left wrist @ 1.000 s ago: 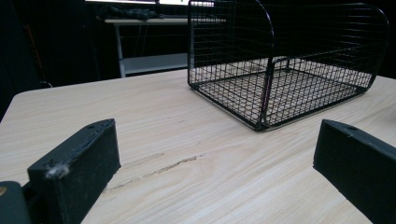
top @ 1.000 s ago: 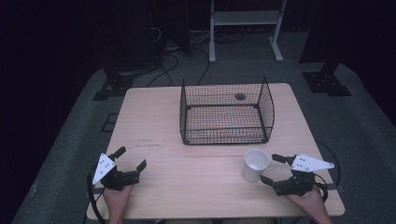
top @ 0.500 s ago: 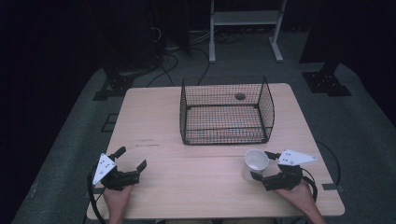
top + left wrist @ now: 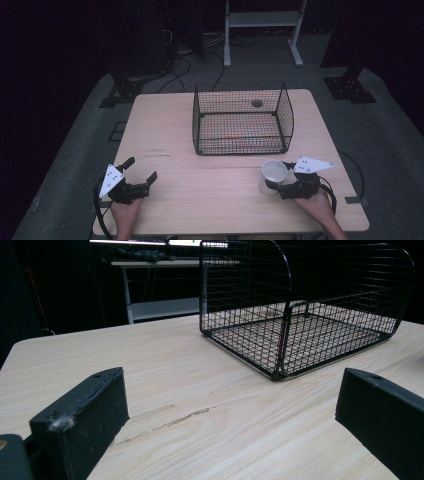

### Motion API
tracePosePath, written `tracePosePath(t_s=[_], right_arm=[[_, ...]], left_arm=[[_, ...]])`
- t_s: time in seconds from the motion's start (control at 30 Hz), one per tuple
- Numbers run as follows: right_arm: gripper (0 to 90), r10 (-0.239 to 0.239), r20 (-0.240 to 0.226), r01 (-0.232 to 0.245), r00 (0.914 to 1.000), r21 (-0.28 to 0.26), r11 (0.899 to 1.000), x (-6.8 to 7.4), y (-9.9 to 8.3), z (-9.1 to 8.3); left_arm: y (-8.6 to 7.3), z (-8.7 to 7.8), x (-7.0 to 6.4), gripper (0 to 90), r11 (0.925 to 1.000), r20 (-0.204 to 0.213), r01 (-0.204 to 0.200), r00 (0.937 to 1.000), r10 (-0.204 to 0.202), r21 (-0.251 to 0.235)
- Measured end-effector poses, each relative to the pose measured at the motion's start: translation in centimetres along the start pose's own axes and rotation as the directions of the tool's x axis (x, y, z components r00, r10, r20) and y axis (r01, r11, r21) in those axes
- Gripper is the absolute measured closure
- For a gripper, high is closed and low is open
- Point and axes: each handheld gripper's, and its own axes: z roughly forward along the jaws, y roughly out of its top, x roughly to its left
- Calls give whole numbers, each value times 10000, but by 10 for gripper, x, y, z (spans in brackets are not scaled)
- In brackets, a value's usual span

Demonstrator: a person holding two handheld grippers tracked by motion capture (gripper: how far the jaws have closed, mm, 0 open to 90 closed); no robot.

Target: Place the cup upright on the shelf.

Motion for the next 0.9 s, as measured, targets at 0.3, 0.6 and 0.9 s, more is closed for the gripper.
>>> tracePosePath(t_s=[0.3,0.6,0.9], right_arm=[[198,-79,-555,68,9984,-193,9998,-8,29,-8],[201,27,-1599,-56,9871,-172,9998,-22,59,-9],[200,-3,-2416,-12,9704,-63,10000,-37,92,-7]], left_arm=[[0,0,0,0,10000,2,11,10000,-11,22],[0,0,0,0,10000,26,27,10000,-27,26],[0,0,0,0,10000,27,11,10000,-11,45]])
